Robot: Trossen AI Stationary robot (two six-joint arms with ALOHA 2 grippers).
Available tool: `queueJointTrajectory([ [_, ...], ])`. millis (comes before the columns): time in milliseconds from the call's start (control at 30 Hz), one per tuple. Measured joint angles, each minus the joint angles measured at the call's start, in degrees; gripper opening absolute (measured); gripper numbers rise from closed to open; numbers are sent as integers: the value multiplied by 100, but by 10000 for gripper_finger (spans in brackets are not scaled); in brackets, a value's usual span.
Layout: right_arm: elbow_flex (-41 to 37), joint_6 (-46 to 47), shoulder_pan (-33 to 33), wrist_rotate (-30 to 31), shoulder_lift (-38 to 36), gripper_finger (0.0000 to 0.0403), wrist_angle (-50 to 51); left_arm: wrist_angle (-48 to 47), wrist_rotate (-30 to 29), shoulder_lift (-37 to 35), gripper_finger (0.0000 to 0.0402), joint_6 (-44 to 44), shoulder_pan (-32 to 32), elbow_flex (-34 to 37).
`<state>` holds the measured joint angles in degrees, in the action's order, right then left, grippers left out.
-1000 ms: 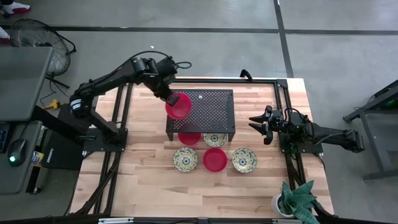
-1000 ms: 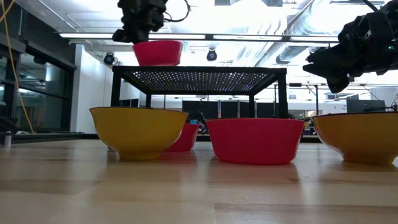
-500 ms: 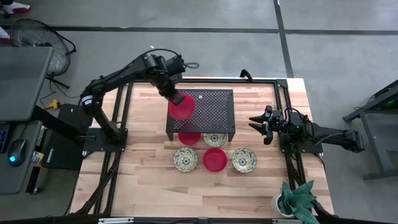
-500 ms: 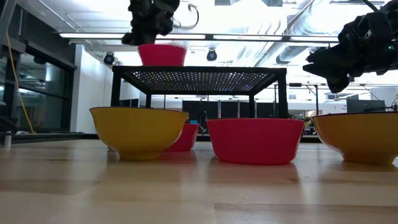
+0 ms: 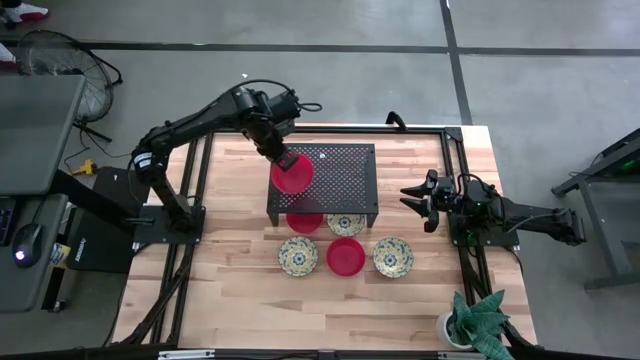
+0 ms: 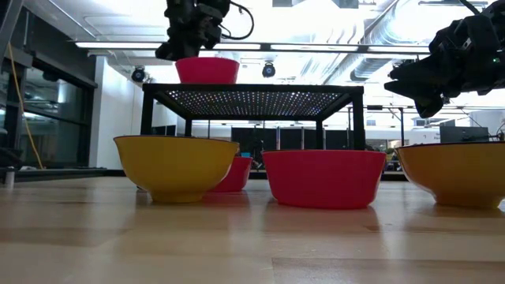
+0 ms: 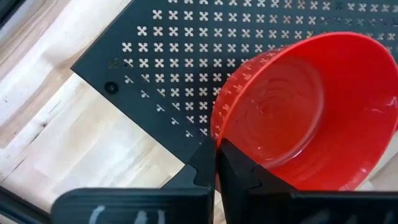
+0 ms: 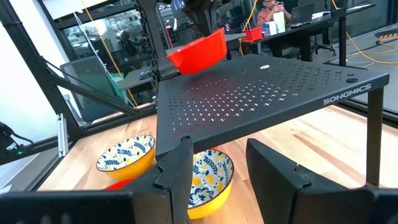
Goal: Pick & Place Mini bowls
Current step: Put the bottom left red bowl on the shelf
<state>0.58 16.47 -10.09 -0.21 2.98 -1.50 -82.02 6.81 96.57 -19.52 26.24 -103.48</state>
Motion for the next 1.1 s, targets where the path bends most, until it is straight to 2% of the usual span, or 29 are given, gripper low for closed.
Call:
queueJointTrajectory([
  [1100, 0, 0, 0, 0, 0, 138, 0, -36, -102, 240, 0, 42, -79, 11],
])
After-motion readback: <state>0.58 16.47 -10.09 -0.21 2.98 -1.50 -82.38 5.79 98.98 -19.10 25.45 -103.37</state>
